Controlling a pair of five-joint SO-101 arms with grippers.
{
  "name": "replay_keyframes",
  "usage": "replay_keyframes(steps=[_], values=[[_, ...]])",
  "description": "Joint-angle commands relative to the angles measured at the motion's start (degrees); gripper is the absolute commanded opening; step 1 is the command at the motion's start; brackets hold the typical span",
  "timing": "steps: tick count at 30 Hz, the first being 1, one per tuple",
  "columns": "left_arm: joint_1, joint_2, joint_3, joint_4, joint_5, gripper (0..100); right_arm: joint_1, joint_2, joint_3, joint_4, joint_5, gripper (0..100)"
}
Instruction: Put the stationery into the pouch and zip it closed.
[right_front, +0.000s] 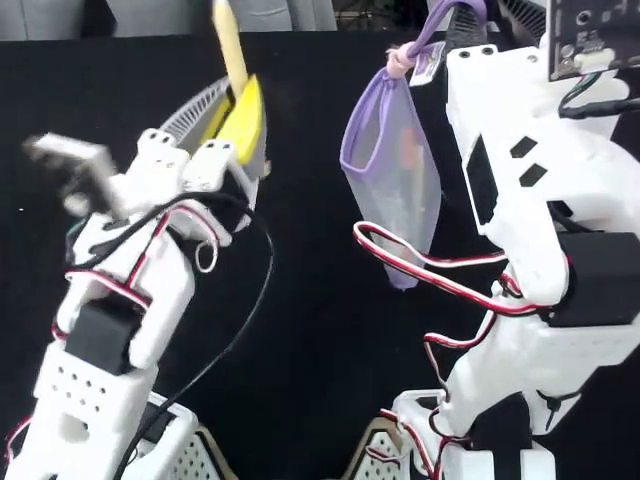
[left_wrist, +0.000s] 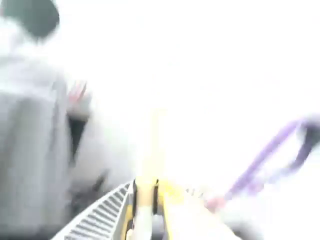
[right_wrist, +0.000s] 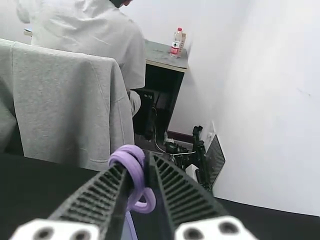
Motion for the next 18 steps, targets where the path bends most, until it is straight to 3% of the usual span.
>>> replay_keyframes(steps=[1,4,12,18], values=[[0.9,0.2,5.4,-24.5,12.0,3,1.0,-2.0,-2.6,0.0,-0.1,1.4],[1.3,4.2,5.8,-28.3,14.7,3,1.0,-1.9,-2.6,0.1,1.2,1.3],[6.6,17.1,-4.0,-28.1,15.0,3,0.9,-2.0,-2.6,0.1,2.2,1.2],[8.6,25.3,-4.8,-28.5,14.7,3,1.0,-2.1,-2.6,0.1,2.3,1.2]])
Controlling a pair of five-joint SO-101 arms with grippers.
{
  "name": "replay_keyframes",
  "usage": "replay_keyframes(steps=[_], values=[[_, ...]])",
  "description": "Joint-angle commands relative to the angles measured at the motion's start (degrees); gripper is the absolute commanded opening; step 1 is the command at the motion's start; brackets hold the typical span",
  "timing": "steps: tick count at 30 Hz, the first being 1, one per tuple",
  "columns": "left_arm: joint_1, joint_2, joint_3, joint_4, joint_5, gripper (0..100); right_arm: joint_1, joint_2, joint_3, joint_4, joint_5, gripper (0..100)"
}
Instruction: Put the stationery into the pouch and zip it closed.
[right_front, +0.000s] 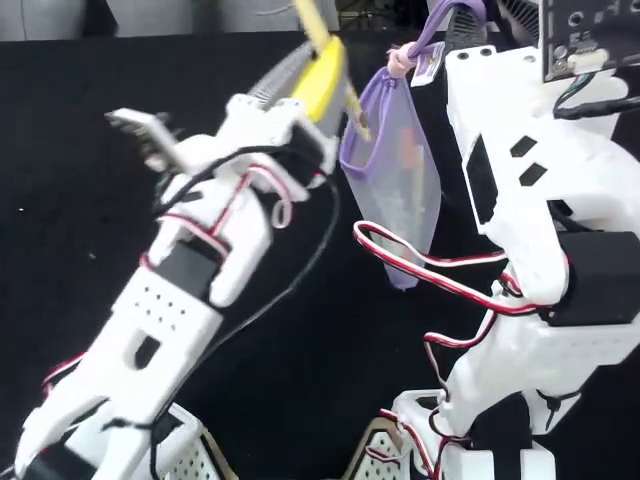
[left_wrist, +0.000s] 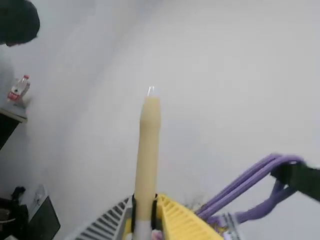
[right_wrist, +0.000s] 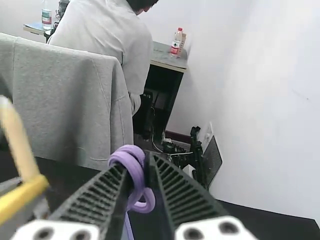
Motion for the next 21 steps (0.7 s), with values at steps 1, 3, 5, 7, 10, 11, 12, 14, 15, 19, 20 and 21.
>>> replay_keyframes(steps=[1,3,5,7,10,11,12,14,15,19,20,21], values=[[-0.3,5.2,-3.7,-1.2,0.2,3,1.0,-2.1,-2.6,0.1,0.7,1.2],[-1.5,7.6,-3.6,-1.2,0.2,3,1.0,-2.1,-2.6,0.1,0.7,1.2],[-1.5,9.1,-2.7,-1.3,0.2,3,1.0,-2.1,-2.6,0.1,0.7,1.2],[-1.5,9.9,-1.8,-1.3,0.2,3,1.0,-2.1,-2.6,0.0,0.7,1.2],[-0.1,10.2,-0.2,-1.3,0.1,3,1.0,-2.1,-2.6,0.0,0.7,1.2],[0.4,10.2,0.5,-1.3,0.1,3,1.0,-2.1,-2.6,0.0,0.7,1.2],[0.9,10.2,0.9,-1.3,0.1,3,1.0,-2.1,-2.6,-0.1,0.7,1.2],[1.8,10.3,1.3,-1.3,-0.1,3,1.0,-2.1,-2.6,-0.1,0.7,1.2],[2.1,10.3,1.3,-1.1,-1.3,3,1.0,-2.1,-2.6,-0.1,0.7,1.2],[2.6,10.9,2.4,-0.9,-6.4,5,1.0,-2.1,-2.6,-0.1,0.7,1.2],[2.8,11.3,2.7,-0.9,-6.3,8,1.0,-2.1,-2.6,-0.1,0.7,1.2],[2.9,11.7,2.7,-0.6,-6.3,11,1.0,-2.1,-2.6,-0.1,0.7,1.2]])
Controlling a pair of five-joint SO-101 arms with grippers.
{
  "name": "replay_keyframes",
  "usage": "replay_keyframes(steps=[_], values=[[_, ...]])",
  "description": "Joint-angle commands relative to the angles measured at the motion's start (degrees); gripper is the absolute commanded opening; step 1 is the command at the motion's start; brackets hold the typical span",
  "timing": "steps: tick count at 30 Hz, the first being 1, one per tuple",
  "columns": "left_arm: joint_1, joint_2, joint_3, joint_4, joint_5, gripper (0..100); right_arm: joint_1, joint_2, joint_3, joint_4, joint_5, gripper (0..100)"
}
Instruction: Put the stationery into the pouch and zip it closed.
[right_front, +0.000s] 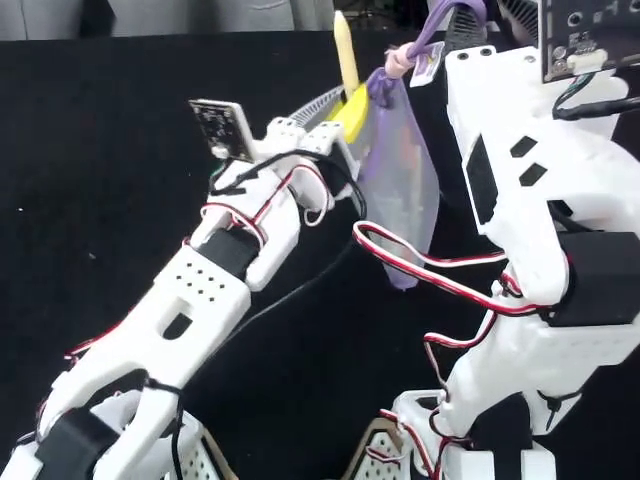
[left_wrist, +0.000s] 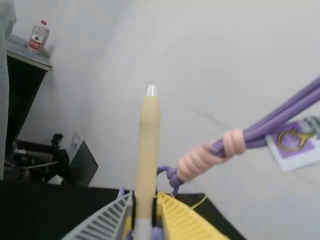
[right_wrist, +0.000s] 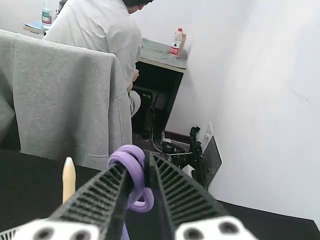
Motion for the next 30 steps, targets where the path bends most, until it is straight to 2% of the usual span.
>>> replay_keyframes(steps=[1,7,14,17,22,27,30], values=[[1.5,0.7,-0.5,0.6,-1.7,14,1.0,-2.1,-2.6,-0.1,0.4,1.2],[3.3,0.8,-13.1,17.3,-1.7,15,1.0,-2.0,-2.6,-0.1,0.4,1.2],[1.5,0.4,-32.0,35.3,-2.1,15,1.0,-1.9,-2.6,-0.2,0.4,1.2],[-3.5,-0.4,-41.9,44.0,-2.1,15,1.0,-1.9,-2.6,-0.2,0.4,1.2],[-17.9,-5.4,-51.0,57.1,-1.8,14,0.6,-2.0,-2.6,0.1,-0.2,1.2],[-31.8,-13.0,-46.6,67.6,-1.7,14,0.5,-2.1,-2.9,0.2,-3.5,1.2],[-37.6,-18.0,-39.4,69.0,-1.7,14,-2.5,-3.5,-2.9,1.3,-4.2,1.2]])
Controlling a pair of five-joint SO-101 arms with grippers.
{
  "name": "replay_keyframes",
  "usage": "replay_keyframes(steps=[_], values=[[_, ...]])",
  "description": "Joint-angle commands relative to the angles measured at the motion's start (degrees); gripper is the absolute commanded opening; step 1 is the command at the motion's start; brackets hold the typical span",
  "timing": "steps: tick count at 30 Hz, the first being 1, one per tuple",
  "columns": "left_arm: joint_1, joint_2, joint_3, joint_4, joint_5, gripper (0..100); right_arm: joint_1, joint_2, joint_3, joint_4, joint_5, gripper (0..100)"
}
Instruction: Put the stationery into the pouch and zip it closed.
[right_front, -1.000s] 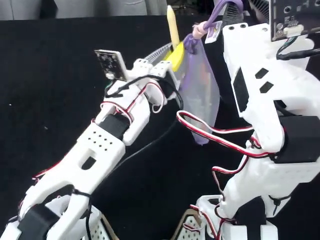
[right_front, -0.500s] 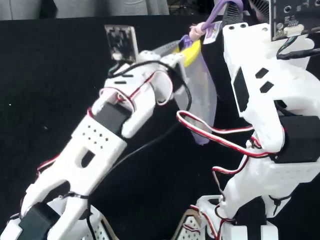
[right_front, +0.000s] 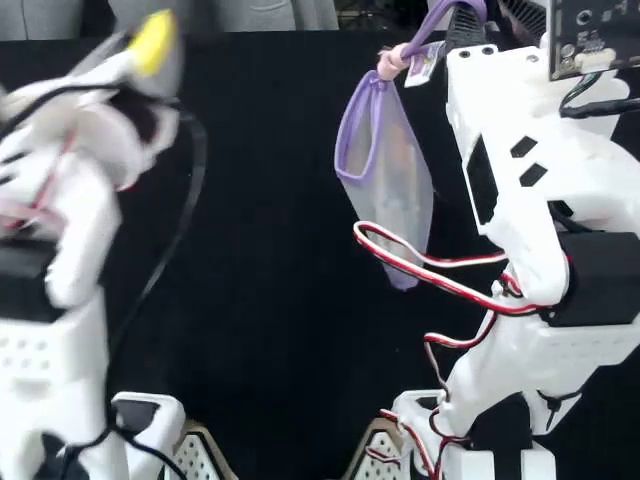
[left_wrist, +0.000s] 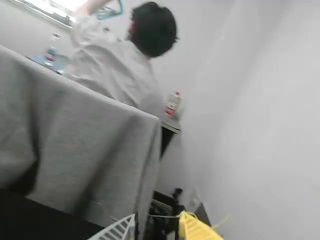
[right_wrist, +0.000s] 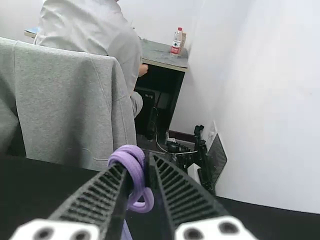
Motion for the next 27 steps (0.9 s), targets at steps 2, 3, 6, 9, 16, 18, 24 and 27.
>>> replay_keyframes(steps=[2,3,6,9,16,18,24,27], values=[[-10.4,-10.1,11.7,2.3,0.0,14,-6.9,-5.2,-2.7,3.3,-1.3,1.2],[-11.2,-11.9,14.6,2.2,0.0,15,-9.4,-6.3,-2.6,4.2,-1.3,1.2],[-12.0,-17.7,23.6,-2.1,-0.2,15,-17.4,-9.6,-2.6,6.9,-1.3,1.2],[-13.1,-24.4,31.8,-7.4,-0.4,15,-22.6,-12.6,-2.6,8.8,-1.3,1.2],[-17.6,-39.7,44.0,-13.2,-0.4,15,-24.4,-18.7,-2.6,10.2,1.9,1.2],[-17.5,-42.4,46.5,-13.1,-2.8,15,-24.2,-19.6,-2.6,10.2,2.2,1.2],[-9.0,-44.1,52.2,-11.9,-13.3,15,-24.1,-17.6,-2.5,9.9,2.3,1.2],[1.9,-44.2,52.4,-6.9,-20.8,15,-24.1,-15.6,-2.7,9.8,2.4,1.2]])
